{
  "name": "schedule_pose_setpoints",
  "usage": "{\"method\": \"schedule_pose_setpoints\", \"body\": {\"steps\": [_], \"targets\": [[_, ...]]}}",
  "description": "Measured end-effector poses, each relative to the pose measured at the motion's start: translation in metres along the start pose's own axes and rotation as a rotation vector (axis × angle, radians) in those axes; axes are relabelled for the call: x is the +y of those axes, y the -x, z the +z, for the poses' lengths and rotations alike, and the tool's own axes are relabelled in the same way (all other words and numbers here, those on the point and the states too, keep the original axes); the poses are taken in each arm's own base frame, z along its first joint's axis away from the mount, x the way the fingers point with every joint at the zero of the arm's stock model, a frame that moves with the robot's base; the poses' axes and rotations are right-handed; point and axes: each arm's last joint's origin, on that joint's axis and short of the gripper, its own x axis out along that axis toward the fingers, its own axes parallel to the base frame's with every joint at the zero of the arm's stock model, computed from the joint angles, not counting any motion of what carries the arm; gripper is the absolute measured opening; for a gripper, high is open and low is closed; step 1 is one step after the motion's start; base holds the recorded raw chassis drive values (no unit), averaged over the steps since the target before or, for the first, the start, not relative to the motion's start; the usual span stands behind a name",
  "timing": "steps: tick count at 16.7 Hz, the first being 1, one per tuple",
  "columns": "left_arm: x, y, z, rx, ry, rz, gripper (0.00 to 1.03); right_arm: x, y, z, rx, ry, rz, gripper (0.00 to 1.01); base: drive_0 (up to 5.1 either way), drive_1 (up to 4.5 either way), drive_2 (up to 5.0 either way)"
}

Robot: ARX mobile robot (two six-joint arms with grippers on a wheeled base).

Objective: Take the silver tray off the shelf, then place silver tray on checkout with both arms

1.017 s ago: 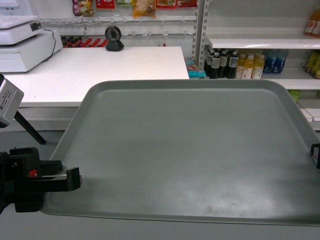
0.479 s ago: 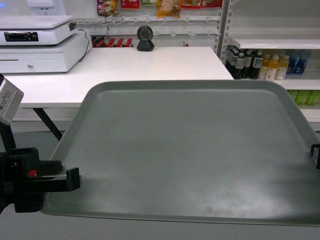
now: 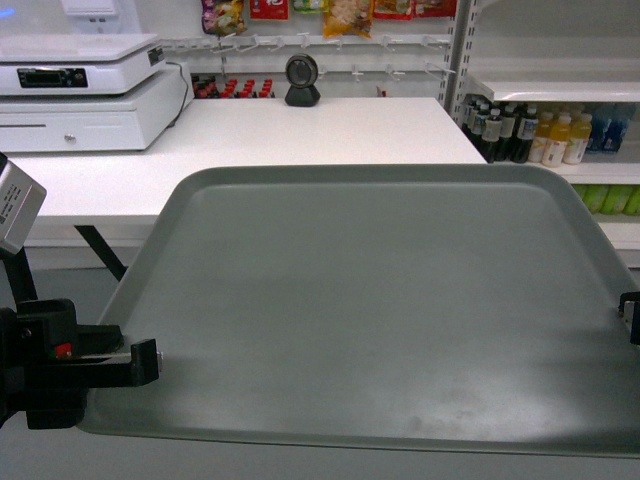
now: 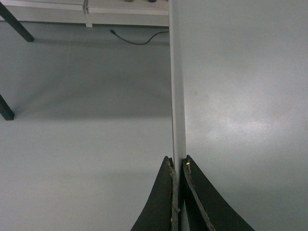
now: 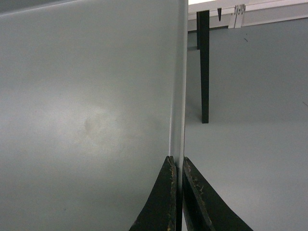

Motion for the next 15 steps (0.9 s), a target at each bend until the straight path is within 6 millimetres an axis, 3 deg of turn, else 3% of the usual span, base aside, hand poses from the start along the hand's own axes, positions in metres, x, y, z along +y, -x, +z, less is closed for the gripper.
{"method": "schedule_pose_setpoints", "body": {"steps": [15], "targets": [[-0.0001,0.0000,0.0004,-0.004,0.001,-0.001,0.03,0.0001,0.0000,0.0003,-0.003,0.000,0.000,0.02,0.1,4.26,-4.1]]}}
